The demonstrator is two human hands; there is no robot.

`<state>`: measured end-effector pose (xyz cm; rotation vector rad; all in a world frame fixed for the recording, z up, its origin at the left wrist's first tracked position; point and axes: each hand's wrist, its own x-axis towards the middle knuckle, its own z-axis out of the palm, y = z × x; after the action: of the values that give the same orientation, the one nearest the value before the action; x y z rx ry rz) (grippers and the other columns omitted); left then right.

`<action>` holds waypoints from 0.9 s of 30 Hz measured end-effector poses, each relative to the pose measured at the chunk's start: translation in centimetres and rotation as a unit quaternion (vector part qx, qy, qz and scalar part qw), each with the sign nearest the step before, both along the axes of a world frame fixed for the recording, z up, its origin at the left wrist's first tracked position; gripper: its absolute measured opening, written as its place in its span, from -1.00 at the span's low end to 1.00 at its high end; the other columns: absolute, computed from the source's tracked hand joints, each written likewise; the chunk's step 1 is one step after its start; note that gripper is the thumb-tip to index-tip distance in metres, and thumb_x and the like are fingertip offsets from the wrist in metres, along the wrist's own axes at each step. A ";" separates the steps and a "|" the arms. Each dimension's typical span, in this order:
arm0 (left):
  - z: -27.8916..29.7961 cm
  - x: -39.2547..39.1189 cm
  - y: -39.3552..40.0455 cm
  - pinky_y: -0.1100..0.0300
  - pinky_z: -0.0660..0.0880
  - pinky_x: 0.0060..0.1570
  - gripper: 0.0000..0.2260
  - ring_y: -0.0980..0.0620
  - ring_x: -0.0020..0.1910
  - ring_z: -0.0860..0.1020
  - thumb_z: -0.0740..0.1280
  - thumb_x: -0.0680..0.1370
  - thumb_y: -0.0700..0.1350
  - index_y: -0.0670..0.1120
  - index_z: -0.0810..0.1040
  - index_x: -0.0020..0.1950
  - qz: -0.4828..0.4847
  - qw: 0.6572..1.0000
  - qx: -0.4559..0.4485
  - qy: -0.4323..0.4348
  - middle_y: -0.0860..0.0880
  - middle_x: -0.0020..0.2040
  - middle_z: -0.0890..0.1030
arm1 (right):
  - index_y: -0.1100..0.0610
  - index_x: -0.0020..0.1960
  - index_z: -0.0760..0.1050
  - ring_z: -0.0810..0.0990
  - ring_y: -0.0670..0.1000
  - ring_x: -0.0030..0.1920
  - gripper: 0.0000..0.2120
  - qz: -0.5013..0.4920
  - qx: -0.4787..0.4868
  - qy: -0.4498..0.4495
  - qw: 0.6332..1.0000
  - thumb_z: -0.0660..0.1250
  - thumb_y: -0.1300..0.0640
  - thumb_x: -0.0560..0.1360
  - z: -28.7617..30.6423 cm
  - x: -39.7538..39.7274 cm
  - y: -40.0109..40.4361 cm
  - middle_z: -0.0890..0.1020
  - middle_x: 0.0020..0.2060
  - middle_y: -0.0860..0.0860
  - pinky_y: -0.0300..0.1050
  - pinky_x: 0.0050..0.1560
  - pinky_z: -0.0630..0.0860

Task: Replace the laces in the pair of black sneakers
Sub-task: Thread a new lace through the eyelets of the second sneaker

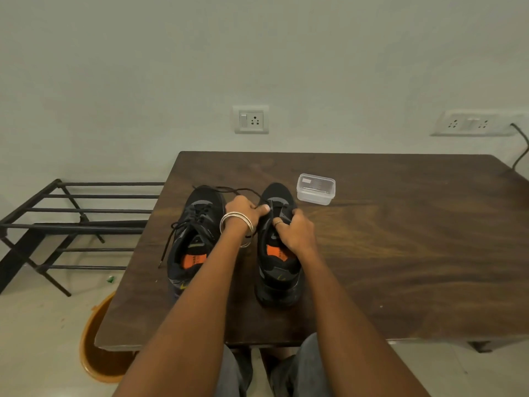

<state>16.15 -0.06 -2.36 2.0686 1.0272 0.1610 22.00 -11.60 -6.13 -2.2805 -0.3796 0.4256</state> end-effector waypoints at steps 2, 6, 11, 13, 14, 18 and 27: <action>-0.3 0.2 0.0 0.08 0.51 -0.15 -0.66 0.00 -0.34 0.49 0.42 0.51 0.01 -0.15 0.50 -0.38 -0.014 1.000 0.008 0.017 -0.05 -0.39 0.51 | 0.14 0.37 0.36 0.51 0.18 0.24 -0.49 -0.001 -0.001 0.004 1.000 0.33 -0.08 0.50 0.1 -0.1 0.0 0.53 0.23 0.14 0.19 0.24 0.48; -0.3 0.1 0.3 0.13 0.47 -0.13 -0.79 -0.02 -0.25 0.52 0.40 0.52 -0.06 -0.20 0.63 -0.17 -0.013 1.000 -0.004 -0.002 -0.07 -0.28 0.56 | 0.12 0.36 0.36 0.52 0.17 0.22 -0.48 -0.005 -0.001 0.010 1.000 0.33 -0.09 0.50 0.5 -0.2 0.1 0.54 0.22 0.14 0.19 0.22 0.50; 1.0 -0.1 0.2 0.10 0.46 -0.12 -0.76 -0.07 -0.26 0.54 0.31 0.50 -0.10 -0.14 0.57 -0.35 0.063 0.996 -0.046 -0.038 -0.05 -0.37 0.56 | 0.12 0.36 0.36 0.53 0.17 0.22 -0.51 0.001 -0.006 0.023 1.000 0.32 -0.07 0.52 0.8 -0.4 0.1 0.54 0.21 0.13 0.19 0.22 0.51; 1.2 -0.4 0.2 0.10 0.42 -0.18 -0.75 -0.08 -0.20 0.53 0.32 0.54 -0.02 -0.19 0.56 -0.18 0.062 0.997 -0.050 -0.005 -0.09 -0.25 0.56 | 0.12 0.35 0.37 0.54 0.16 0.21 -0.53 0.000 0.001 0.028 1.000 0.32 -0.06 0.53 0.9 -0.4 0.0 0.55 0.21 0.13 0.16 0.23 0.50; 1.1 -0.6 0.3 0.09 0.41 -0.18 -0.70 -0.11 -0.15 0.54 0.32 0.55 0.03 -0.23 0.54 -0.08 0.056 0.997 -0.052 0.012 -0.12 -0.17 0.57 | 0.13 0.35 0.38 0.53 0.16 0.22 -0.54 -0.002 0.002 0.029 1.000 0.32 -0.06 0.53 1.1 -0.4 0.0 0.56 0.20 0.13 0.14 0.24 0.50; 1.7 -0.9 0.8 0.02 0.43 -0.11 -0.58 -0.19 0.05 0.55 0.30 0.56 0.13 -0.25 0.51 0.10 0.022 0.996 0.014 0.086 -0.21 0.10 0.57 | 0.18 0.28 0.45 0.56 0.15 0.18 -0.58 -0.012 0.015 0.058 0.998 0.34 -0.06 0.54 1.5 0.1 -0.2 0.59 0.17 0.13 0.09 0.23 0.52; 4.8 -1.9 2.0 -0.13 0.59 0.02 -0.81 -0.15 0.00 0.57 0.34 0.57 -0.13 -0.25 0.63 -0.01 -0.139 0.977 -0.125 0.098 -0.18 -0.01 0.61 | 0.23 0.06 0.53 0.56 0.17 0.09 -0.73 -0.070 -0.007 -0.015 0.997 0.30 0.01 0.59 3.2 2.2 -0.3 0.60 -0.01 0.13 0.04 0.06 0.49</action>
<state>14.28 1.94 2.40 1.9956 0.8128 -0.3069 24.22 -11.87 -2.89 -2.3129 -0.2314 0.3244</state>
